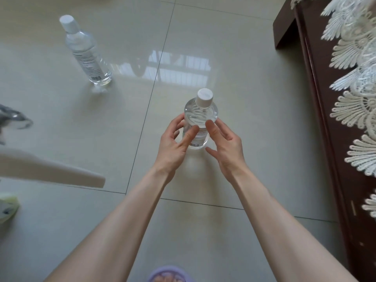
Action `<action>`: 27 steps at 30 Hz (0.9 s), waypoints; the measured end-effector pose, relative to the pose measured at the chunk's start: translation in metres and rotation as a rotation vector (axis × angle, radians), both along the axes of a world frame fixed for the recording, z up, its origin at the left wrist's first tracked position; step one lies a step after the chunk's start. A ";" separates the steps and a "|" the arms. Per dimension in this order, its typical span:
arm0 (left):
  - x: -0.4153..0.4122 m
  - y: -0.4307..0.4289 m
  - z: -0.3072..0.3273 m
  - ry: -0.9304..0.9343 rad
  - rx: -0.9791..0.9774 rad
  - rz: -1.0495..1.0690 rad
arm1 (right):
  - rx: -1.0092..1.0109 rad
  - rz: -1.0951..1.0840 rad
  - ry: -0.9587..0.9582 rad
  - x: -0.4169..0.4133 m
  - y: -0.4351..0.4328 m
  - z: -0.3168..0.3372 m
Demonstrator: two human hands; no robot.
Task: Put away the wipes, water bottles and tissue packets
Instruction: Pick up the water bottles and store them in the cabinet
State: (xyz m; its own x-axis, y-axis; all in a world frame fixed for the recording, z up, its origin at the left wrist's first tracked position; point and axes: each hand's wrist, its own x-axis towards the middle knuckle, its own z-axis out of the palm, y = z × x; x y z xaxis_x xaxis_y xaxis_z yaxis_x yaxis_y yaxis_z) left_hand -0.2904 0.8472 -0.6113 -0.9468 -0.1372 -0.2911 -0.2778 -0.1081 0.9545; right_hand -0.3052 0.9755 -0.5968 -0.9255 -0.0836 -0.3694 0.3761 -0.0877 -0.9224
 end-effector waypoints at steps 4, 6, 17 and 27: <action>0.028 0.001 0.023 -0.018 0.031 0.039 | -0.012 -0.020 0.021 0.026 -0.004 0.019; 0.047 0.001 0.038 0.004 0.045 0.044 | -0.015 -0.031 0.016 0.046 -0.005 0.031; 0.154 0.001 0.112 0.100 0.077 0.117 | 0.005 0.008 0.032 0.146 -0.003 0.103; 0.219 -0.049 0.158 0.131 0.029 0.260 | -0.016 0.184 0.093 0.193 -0.049 0.151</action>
